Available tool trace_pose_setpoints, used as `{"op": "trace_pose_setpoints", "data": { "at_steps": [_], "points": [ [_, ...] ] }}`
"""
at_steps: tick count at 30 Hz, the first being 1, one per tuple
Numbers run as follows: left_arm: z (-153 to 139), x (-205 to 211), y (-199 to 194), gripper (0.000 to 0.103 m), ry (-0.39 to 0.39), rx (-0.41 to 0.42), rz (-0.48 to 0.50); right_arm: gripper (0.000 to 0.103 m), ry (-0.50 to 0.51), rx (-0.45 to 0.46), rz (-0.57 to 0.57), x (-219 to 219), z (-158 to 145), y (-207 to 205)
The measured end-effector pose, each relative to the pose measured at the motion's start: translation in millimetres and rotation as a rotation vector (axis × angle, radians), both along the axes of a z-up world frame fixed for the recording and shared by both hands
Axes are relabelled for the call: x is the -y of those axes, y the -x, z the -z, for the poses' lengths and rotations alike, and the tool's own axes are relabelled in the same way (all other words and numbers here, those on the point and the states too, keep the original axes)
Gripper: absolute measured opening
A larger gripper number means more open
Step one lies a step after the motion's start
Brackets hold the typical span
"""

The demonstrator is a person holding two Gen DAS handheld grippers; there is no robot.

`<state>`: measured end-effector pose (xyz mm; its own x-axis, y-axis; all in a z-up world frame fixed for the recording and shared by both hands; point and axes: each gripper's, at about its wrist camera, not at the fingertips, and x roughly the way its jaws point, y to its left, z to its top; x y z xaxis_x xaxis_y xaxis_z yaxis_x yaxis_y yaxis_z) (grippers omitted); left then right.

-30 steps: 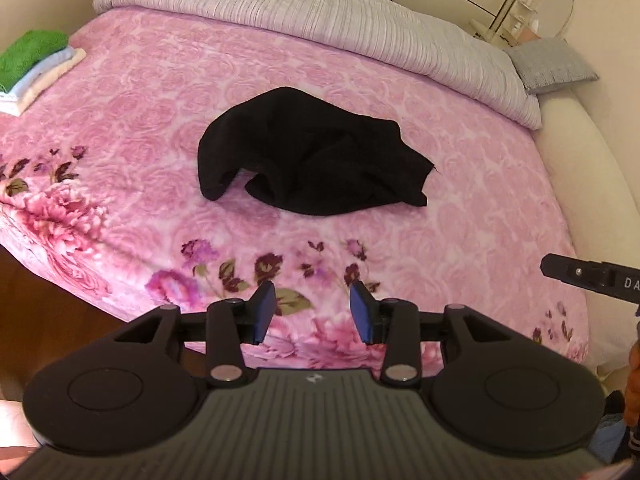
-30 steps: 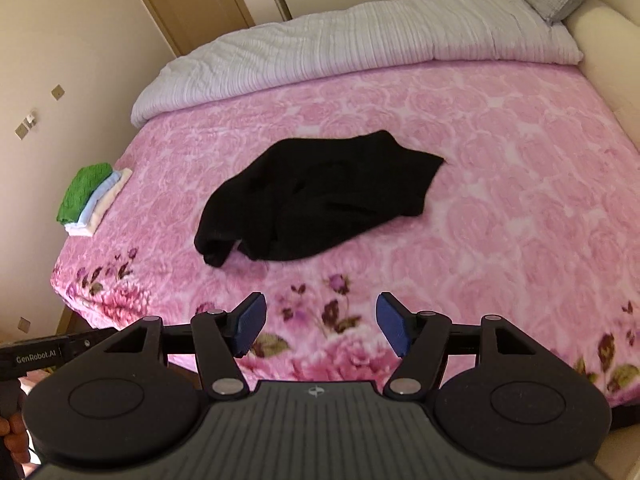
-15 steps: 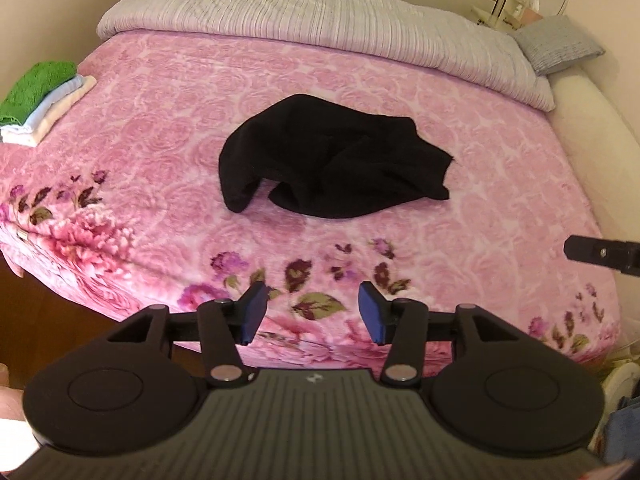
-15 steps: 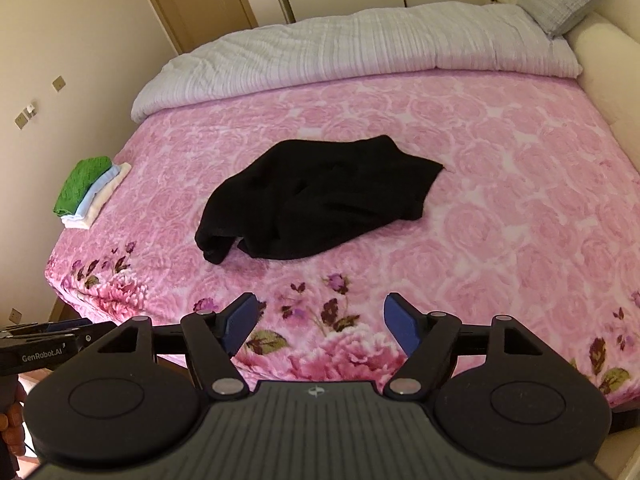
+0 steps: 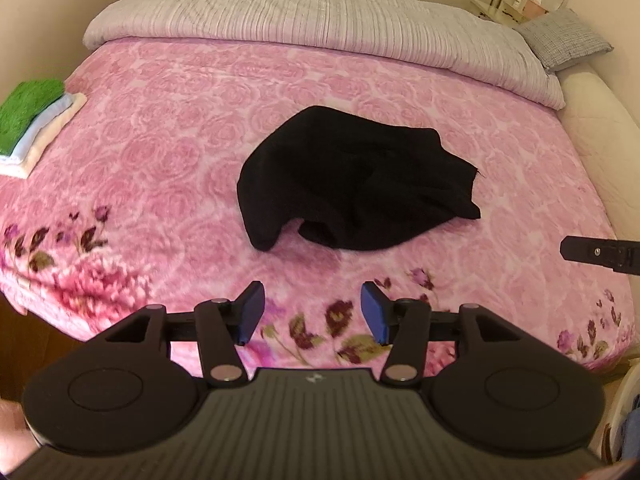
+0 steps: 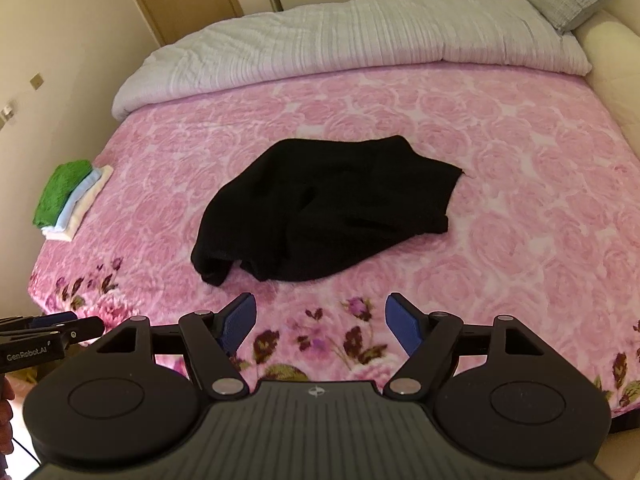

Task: Fold clothes
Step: 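Move both open grippers toward the black garment on the bed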

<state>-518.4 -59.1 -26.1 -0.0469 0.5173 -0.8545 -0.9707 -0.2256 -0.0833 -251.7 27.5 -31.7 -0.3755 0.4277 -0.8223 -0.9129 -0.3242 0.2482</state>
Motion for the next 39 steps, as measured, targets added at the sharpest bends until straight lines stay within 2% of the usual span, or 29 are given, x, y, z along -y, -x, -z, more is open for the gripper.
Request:
{"op": "trace_pose_setpoints", "data": {
  "at_steps": [14,26,33,39],
  "points": [
    [10.4,-40.3,69.5,0.051,0.026,-0.005,0.097,0.078,0.007,0.017,0.104,-18.2,2.1,59.0],
    [24.2,-43.8,101.5,0.053,0.051,0.022,0.027,0.080,0.021,0.065,0.055,-34.2,9.6,93.1],
    [24.5,-49.8,101.9,0.053,0.040,0.034,-0.047,0.081,0.029,0.072,-0.010,-57.3,16.7,91.8],
    [46.0,-51.6,93.4,0.054,0.065,0.051,-0.125,0.081,0.010,0.157,-0.104,-70.2,41.6,82.3]
  ]
}}
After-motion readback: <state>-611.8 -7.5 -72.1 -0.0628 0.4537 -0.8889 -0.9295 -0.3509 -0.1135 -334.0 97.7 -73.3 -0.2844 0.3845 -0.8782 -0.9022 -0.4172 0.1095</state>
